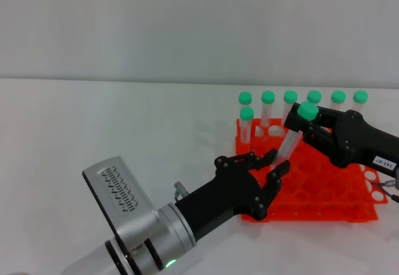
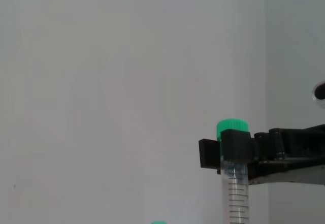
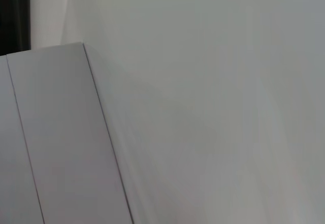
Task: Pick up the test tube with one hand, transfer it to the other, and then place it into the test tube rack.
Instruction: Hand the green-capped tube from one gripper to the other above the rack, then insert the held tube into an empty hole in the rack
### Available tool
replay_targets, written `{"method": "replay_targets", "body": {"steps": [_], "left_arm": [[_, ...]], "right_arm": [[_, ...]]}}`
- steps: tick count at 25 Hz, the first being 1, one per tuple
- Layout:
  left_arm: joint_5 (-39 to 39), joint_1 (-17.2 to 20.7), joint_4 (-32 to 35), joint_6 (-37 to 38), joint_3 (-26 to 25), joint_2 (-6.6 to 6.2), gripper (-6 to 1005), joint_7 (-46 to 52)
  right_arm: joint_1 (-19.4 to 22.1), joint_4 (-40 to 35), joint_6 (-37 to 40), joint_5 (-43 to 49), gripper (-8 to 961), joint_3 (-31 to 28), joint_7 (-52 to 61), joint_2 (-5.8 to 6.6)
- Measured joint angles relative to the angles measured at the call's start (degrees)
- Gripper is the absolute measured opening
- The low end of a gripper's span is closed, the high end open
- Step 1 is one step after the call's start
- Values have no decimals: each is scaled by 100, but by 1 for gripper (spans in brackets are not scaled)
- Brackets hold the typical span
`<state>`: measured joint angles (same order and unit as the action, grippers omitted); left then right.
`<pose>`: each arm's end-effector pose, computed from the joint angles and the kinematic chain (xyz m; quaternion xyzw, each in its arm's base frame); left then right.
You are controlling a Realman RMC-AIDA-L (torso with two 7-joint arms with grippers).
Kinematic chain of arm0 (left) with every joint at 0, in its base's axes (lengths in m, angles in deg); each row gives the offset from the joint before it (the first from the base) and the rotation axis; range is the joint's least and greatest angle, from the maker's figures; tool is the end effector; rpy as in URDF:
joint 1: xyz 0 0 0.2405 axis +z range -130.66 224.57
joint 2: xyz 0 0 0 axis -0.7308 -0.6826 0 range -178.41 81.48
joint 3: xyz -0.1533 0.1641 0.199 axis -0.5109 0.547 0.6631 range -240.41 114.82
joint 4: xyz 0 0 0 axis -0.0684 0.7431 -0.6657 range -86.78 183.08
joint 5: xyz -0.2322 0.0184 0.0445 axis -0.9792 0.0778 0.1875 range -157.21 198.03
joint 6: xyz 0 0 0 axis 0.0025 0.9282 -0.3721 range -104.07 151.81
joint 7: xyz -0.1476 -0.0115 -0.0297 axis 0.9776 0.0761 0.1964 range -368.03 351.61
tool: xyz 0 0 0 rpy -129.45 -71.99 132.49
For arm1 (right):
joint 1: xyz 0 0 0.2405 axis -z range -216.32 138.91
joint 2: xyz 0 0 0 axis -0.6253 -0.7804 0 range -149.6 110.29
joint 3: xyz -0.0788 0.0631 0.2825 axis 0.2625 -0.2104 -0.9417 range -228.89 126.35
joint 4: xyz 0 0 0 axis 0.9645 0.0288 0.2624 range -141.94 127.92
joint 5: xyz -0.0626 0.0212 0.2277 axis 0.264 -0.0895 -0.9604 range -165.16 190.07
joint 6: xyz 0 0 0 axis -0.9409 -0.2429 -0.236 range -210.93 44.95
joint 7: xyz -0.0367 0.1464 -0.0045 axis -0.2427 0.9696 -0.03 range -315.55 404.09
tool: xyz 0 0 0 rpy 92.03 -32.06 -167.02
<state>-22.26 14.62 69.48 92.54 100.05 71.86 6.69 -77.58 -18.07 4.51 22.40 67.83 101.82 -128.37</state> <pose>-0.2386 0.3296 -0.1721 -0.8634 -0.1208 -0.3956 0.2890 0.2499 0.4013 -0.0335 -0.8630 0.1661 0.4576 0.1348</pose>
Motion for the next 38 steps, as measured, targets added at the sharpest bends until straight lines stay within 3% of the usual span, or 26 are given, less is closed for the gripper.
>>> {"method": "replay_targets", "body": {"steps": [11,16,23,27,29,33,38], "left_arm": [[6,-5,-6,-235,4,1,316,-1],[-17,197,-10,-183,-108,-12,451,-14],[-23,1200,25,518,-838,-21,587,-500],[-20,1835,-59,1068,-1217,-32,721,-689],[-24,2041,-145,1251,-1414,-35,769,-730],[-64,2247,-218,1353,-1669,-36,827,-734],[-336,2382,-296,1416,-1793,-35,869,-735]], "right_arm": [[-29,-15,4,-30,206,-16,-139,-37],[-79,-16,-71,-33,207,-230,-387,-107],[-136,-353,-1094,-28,208,-421,-821,-295],[-137,-528,-1653,-25,208,-681,-1416,-584],[-91,-627,-1881,-30,209,-799,-1748,-672],[126,-1060,-2600,-61,209,-841,-2083,-710],[64,-1220,-3228,-73,210,-844,-2307,-735]]}}
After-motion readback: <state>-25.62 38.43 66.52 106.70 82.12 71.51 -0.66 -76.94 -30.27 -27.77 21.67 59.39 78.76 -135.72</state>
